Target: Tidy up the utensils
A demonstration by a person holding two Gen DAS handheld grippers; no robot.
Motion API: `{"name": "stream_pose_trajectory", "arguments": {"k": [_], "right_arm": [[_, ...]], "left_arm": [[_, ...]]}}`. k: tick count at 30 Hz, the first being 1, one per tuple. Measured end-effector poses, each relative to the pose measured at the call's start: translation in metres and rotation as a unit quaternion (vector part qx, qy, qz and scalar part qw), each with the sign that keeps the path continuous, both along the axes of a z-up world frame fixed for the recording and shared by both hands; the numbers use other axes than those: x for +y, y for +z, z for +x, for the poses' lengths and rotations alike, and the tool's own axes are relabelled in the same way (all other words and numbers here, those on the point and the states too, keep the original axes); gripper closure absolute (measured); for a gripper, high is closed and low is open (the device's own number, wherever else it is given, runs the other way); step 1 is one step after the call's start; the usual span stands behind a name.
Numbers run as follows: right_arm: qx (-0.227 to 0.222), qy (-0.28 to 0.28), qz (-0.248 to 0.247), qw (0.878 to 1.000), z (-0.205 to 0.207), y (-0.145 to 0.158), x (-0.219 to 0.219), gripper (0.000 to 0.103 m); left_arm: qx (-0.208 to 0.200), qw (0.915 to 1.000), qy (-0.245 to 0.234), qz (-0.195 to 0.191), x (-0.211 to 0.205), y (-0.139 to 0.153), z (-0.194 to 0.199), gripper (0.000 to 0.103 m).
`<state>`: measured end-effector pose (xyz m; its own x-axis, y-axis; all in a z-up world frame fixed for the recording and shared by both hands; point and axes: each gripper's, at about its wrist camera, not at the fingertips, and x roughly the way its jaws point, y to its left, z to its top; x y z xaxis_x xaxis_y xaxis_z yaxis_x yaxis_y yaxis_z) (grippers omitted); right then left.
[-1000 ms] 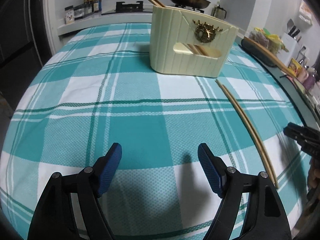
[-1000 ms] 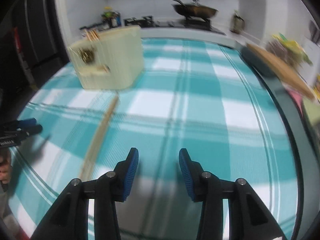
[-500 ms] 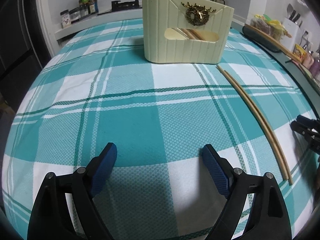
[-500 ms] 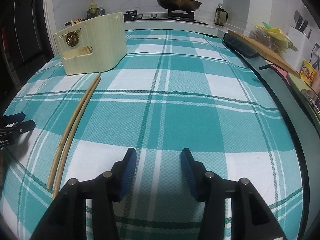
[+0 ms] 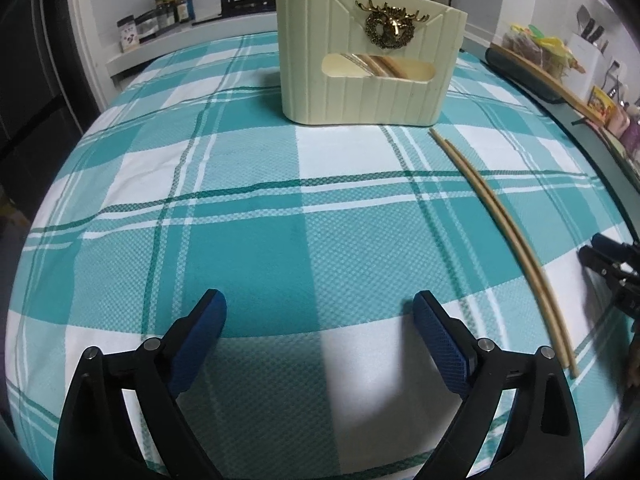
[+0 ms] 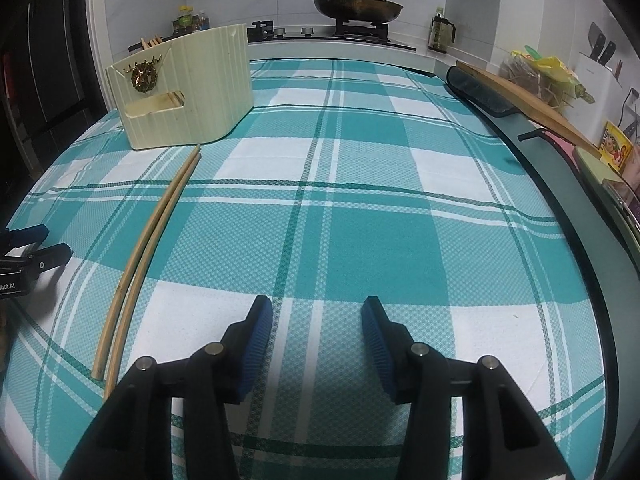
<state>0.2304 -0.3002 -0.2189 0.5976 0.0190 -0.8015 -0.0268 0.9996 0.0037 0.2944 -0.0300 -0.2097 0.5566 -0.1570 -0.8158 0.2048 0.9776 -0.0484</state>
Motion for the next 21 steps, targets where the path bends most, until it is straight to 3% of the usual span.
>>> {"name": "stream_pose_trajectory", "arguments": {"k": [3,6,16,21], "right_arm": [[0.000,0.000,0.001,1.000,0.000,0.000,0.000,0.055],[0.000,0.000,0.001,1.000,0.000,0.000,0.000,0.055],[-0.001,0.000,0.003,1.000,0.000,0.000,0.000,0.055],[-0.001,0.000,0.003,1.000,0.000,0.000,-0.001,0.055]], "left_arm": [[0.003,0.9989,-0.017,-0.044,-0.021,0.015,0.001,0.008],[0.006,0.9981,-0.038,-0.049,-0.051,0.020,0.007,0.008],[0.006,0.9989,-0.041,0.024,-0.098,-0.001,0.021,0.008],[0.005,0.9989,-0.039,0.025,-0.098,-0.005,0.021,0.010]]}}
